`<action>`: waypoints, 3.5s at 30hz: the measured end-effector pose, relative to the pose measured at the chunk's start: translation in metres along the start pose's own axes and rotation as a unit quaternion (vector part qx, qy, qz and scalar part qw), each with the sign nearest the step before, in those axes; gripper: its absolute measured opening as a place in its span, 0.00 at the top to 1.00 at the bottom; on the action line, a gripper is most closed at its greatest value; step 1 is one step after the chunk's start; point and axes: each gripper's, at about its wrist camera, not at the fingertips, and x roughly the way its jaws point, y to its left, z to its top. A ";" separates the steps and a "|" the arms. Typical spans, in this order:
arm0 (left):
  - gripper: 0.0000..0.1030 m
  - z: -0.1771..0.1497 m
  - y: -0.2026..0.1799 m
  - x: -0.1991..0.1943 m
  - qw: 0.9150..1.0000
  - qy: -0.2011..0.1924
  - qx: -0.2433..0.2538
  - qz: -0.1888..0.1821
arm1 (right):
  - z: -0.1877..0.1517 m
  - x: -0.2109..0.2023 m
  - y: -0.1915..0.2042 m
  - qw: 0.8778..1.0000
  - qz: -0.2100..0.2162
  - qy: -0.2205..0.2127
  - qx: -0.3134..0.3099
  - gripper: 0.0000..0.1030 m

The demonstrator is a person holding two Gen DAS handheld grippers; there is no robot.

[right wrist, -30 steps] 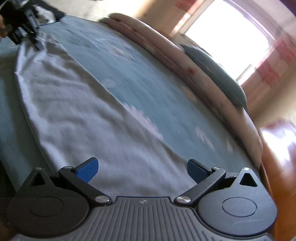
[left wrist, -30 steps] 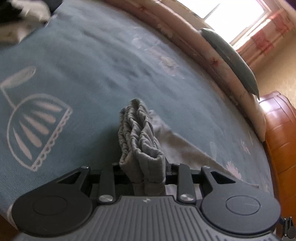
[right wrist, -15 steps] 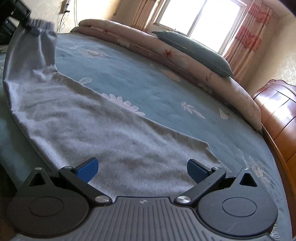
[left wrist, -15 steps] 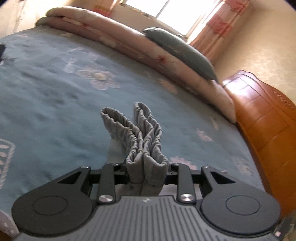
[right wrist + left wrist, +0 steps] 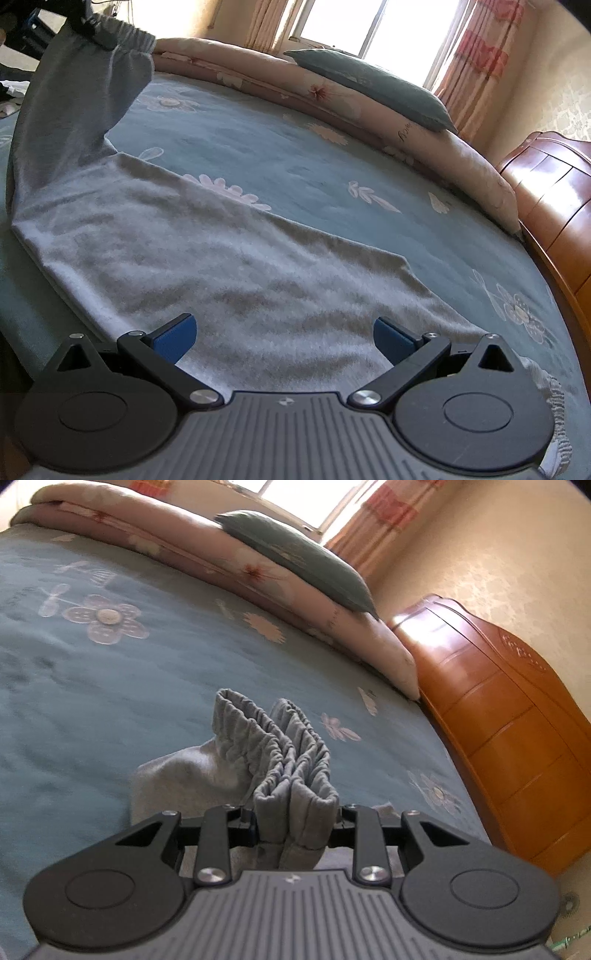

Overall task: Fold clothes
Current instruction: 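Lift the cuffs with the left gripper and carry them over the pants, then lay the cuffs onto the folded pants and open the left gripper, then grasp the elastic cuffs with the right gripper, then lay the cuffs onto the folded pants and open the right gripper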

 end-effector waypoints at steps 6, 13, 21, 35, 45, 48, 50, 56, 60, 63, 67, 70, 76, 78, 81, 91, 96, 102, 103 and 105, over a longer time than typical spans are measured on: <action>0.73 -0.015 -0.021 0.034 0.999 0.025 0.022 -0.010 | -0.003 0.002 -0.002 1.000 -0.003 0.004 0.006 0.00; 0.73 -0.046 -0.041 0.077 0.995 0.064 0.073 0.022 | -0.006 0.003 -0.004 1.000 -0.008 0.009 0.005 0.00; 0.73 -0.093 -0.072 0.102 0.974 0.071 0.200 0.083 | -0.012 0.007 -0.006 1.000 -0.012 0.018 0.011 0.00; 0.43 -0.144 -0.110 0.104 0.926 0.077 0.355 0.106 | -0.015 0.012 -0.008 0.999 -0.015 0.031 0.013 0.00; 0.32 -0.112 -0.070 0.034 0.935 0.032 0.335 0.115 | -0.014 0.011 -0.026 0.997 0.003 0.036 0.073 0.00; 0.32 -0.092 -0.040 0.030 0.946 0.037 0.291 0.139 | -0.012 0.010 -0.028 0.995 0.021 0.038 0.096 0.00; 0.32 -0.084 -0.027 0.027 0.950 0.035 0.274 0.148 | -0.010 0.010 -0.028 0.993 0.029 0.040 0.105 0.00; 0.32 -0.079 -0.005 0.021 0.948 0.039 0.265 0.169 | -0.002 0.007 -0.035 0.985 0.089 0.022 0.147 0.00; 0.32 -0.093 0.005 0.031 0.944 0.074 0.271 0.171 | 0.009 0.013 -0.042 0.967 0.170 0.014 0.187 0.10; 0.32 -0.111 0.010 0.044 0.939 0.107 0.278 0.170 | 0.020 0.024 -0.047 0.950 0.227 0.009 0.216 0.22; 0.32 -0.118 0.014 0.042 0.942 0.104 0.272 0.169 | 0.030 0.045 -0.050 0.918 0.300 0.013 0.261 0.34; 0.31 -0.114 0.009 0.031 0.943 0.084 0.273 0.168 | 0.038 0.064 -0.046 0.900 0.330 0.025 0.283 0.35; 0.28 -0.114 0.000 0.025 0.942 0.073 0.291 0.147 | 0.048 0.101 -0.039 0.874 0.364 0.035 0.320 0.35; 0.28 -0.115 0.003 0.027 0.944 0.077 0.285 0.144 | 0.047 0.114 -0.036 0.862 0.378 0.048 0.333 0.35; 0.28 -0.117 0.005 0.030 0.946 0.080 0.278 0.144 | 0.040 0.127 -0.035 0.848 0.386 0.066 0.355 0.35; 0.28 -0.118 0.010 0.031 0.950 0.080 0.268 0.139 | 0.028 0.127 -0.036 0.829 0.393 0.087 0.389 0.37; 0.28 -0.118 0.008 0.030 0.950 0.079 0.270 0.137 | 0.032 0.131 -0.034 0.833 0.392 0.082 0.382 0.40; 0.28 -0.119 0.003 0.023 0.949 0.074 0.278 0.127 | 0.038 0.120 -0.028 0.860 0.370 0.086 0.340 0.82; 0.28 -0.119 0.002 0.022 0.948 0.072 0.282 0.126 | 0.038 0.115 -0.030 0.858 0.374 0.083 0.342 0.84; 0.28 -0.116 -0.001 0.018 0.948 0.068 0.286 0.122 | 0.041 0.104 -0.031 0.860 0.378 0.076 0.334 0.85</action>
